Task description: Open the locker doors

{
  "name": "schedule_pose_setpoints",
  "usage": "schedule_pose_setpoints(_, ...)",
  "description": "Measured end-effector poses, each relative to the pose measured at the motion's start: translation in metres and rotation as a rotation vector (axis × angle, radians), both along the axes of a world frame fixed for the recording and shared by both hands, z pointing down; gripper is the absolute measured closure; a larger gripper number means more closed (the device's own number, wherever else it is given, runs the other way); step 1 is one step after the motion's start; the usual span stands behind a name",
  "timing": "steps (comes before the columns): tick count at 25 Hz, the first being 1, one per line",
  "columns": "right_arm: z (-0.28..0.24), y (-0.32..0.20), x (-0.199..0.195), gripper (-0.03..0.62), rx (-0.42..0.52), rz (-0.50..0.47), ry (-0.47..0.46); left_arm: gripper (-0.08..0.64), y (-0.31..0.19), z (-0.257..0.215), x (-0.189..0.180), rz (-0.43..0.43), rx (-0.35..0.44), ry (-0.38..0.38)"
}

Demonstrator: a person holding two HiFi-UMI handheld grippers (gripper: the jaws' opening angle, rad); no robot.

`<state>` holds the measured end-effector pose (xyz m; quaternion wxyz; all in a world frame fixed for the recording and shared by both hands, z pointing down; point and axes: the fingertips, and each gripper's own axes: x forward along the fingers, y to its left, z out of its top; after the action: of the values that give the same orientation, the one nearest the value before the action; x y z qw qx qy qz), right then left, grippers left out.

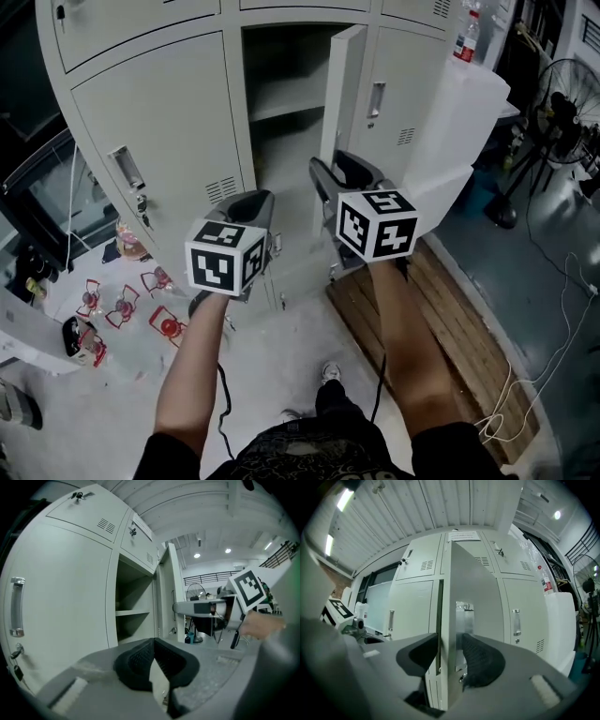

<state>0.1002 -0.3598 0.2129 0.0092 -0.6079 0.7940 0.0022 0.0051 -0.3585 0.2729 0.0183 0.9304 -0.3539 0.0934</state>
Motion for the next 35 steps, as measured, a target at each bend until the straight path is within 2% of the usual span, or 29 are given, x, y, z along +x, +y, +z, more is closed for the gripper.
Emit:
schedule_pose_setpoints(3, 0.000, 0.003, 0.008, 0.448, -0.012, 0.016, 0.003, 0.557, 0.007, 0.002, 0.007, 0.019, -0.005, -0.009)
schedule_pose_setpoints(8, 0.000, 0.012, 0.021, 0.448, -0.008, -0.008, 0.005, 0.557, 0.015, -0.004, 0.023, 0.020, 0.006, -0.010)
schedule_pose_setpoints(21, -0.002, 0.037, 0.071, 0.444, -0.002, -0.090, 0.012, 0.556, 0.032, -0.012, 0.095, 0.014, 0.009, 0.009)
schedule_pose_setpoints(29, -0.003, 0.048, 0.108, 0.446, 0.002, -0.093, 0.045, 0.557, 0.036, -0.019, 0.138, 0.028, 0.016, 0.017)
schedule_pose_setpoints(35, -0.002, 0.054, 0.144, 0.472, -0.004, -0.067, 0.061, 0.557, 0.036, -0.025, 0.168, 0.035, 0.026, 0.027)
